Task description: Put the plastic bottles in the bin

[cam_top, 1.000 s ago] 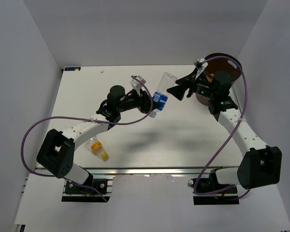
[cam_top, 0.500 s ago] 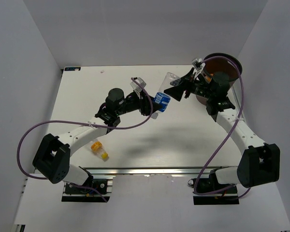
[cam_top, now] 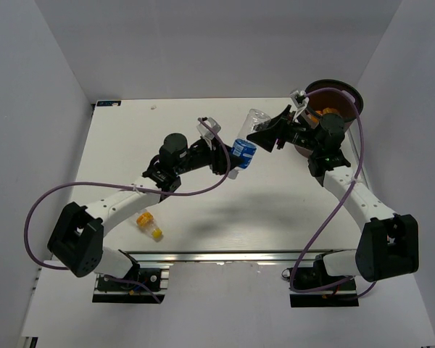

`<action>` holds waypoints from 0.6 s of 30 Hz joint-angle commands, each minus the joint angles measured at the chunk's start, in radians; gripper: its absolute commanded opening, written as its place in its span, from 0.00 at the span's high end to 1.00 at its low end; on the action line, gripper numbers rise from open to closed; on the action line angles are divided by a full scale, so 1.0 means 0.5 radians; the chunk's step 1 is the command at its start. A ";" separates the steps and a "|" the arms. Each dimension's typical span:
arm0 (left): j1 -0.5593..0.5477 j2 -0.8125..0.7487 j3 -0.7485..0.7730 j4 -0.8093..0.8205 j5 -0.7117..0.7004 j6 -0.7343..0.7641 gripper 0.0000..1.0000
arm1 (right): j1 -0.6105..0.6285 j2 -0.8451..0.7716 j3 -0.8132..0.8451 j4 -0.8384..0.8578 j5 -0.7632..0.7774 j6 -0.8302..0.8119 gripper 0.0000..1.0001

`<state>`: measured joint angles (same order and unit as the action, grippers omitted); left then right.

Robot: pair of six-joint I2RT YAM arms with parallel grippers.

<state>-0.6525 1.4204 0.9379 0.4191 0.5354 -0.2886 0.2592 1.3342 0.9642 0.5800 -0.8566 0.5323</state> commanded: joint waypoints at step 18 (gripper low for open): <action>-0.033 -0.325 0.118 -0.454 -0.690 0.077 0.02 | -0.006 -0.036 0.069 -0.120 0.157 -0.220 0.90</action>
<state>-0.6670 1.3182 0.9550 0.2520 0.2993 -0.2626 0.2638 1.3342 0.9646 0.5671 -0.8349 0.4984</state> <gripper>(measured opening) 0.982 0.646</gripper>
